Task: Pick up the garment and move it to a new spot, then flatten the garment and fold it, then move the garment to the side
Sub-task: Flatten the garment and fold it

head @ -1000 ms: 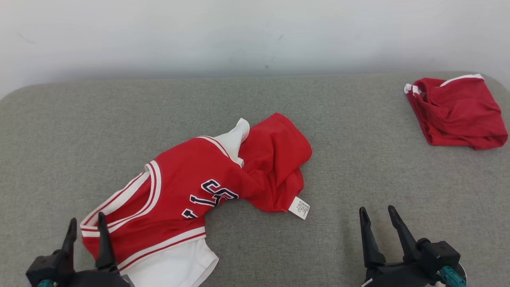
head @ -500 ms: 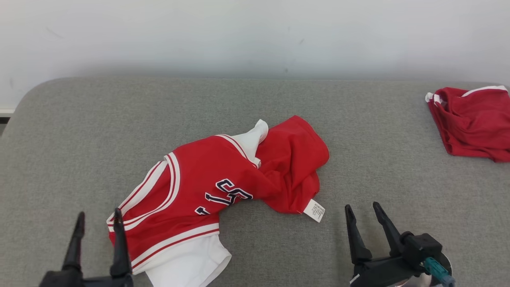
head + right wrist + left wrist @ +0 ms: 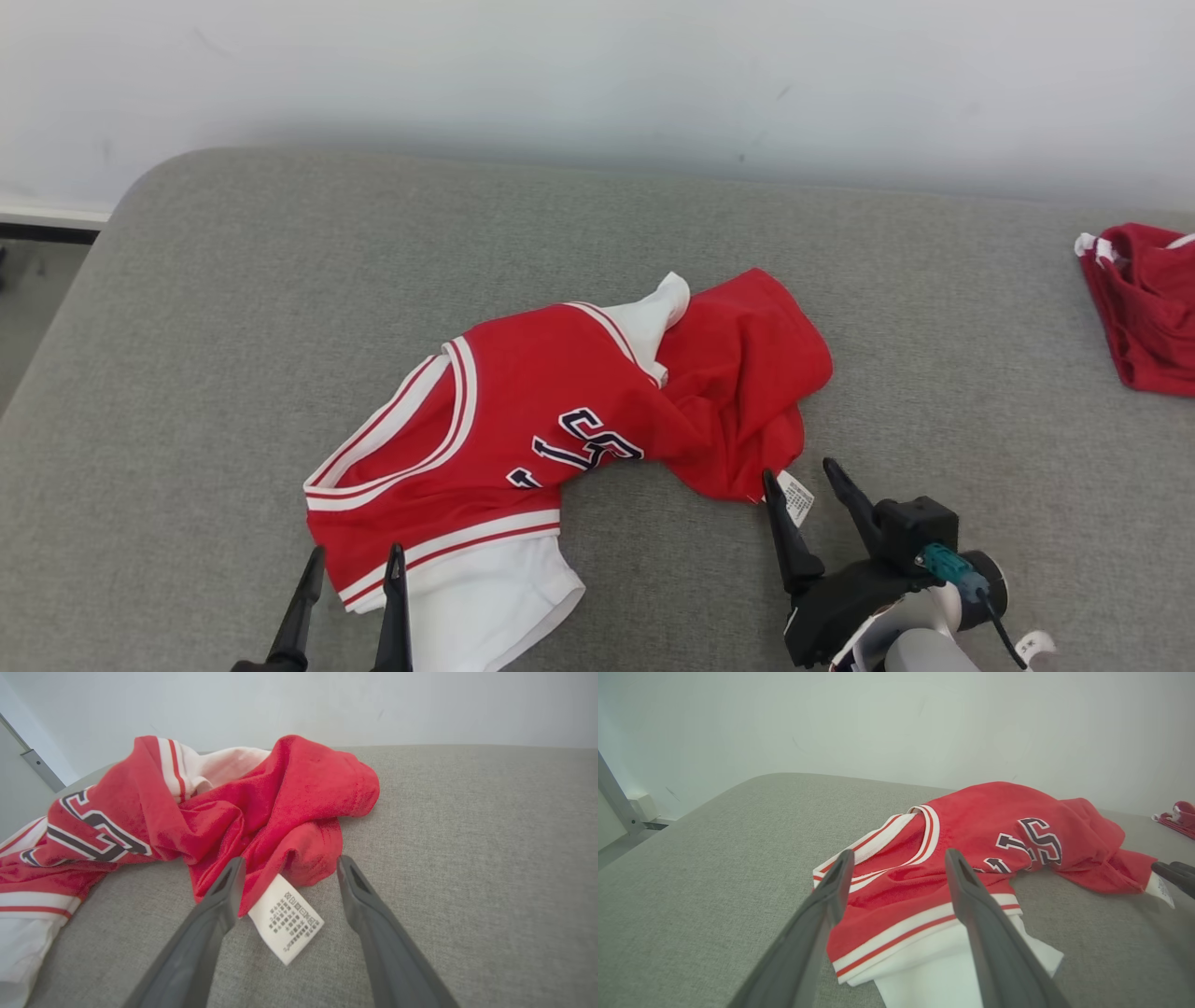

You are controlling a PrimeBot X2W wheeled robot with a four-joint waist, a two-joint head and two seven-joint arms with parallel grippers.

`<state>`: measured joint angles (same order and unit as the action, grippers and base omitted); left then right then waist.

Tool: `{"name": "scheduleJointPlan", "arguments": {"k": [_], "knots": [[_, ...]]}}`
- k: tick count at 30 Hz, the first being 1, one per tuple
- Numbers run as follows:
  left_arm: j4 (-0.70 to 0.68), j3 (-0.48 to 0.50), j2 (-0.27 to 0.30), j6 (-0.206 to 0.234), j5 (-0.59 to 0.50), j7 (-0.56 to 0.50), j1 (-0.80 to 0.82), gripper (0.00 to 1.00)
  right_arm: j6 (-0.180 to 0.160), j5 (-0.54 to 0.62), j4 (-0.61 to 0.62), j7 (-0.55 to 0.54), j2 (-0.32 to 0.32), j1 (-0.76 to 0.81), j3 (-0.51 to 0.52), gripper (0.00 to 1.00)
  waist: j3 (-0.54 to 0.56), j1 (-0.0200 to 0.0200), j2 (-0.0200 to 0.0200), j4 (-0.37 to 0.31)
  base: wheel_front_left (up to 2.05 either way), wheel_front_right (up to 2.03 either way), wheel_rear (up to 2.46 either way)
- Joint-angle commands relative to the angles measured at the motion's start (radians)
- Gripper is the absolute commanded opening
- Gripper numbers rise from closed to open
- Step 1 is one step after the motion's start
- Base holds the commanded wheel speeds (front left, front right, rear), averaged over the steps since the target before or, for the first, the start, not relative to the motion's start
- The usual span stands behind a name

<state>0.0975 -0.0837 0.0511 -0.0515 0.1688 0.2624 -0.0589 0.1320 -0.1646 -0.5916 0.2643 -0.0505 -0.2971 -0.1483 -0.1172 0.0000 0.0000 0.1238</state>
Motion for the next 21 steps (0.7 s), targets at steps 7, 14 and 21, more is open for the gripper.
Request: {"name": "scheduleJointPlan", "arguments": {"k": [7,14,21], "knots": [[0.025,-0.033,-0.001,0.006,0.017,0.003,0.024,1.0,-0.003,-0.018,-0.187,0.0,0.001,-0.09,-0.012,0.48,-0.009,0.0,0.0,0.052,0.0,0.0,0.0],[0.038,-0.038,-0.001,0.007,0.022,0.003,0.014,1.0,-0.003,-0.042,-0.238,0.0,0.001,-0.116,-0.027,0.0,-0.01,0.0,0.0,0.048,0.0,0.0,0.0],[0.055,-0.046,-0.001,-0.009,0.024,0.003,-0.003,1.0,-0.003,0.034,-0.085,0.0,-0.011,-0.011,0.034,0.0,0.012,0.0,0.0,-0.023,0.0,0.0,0.0]]}}
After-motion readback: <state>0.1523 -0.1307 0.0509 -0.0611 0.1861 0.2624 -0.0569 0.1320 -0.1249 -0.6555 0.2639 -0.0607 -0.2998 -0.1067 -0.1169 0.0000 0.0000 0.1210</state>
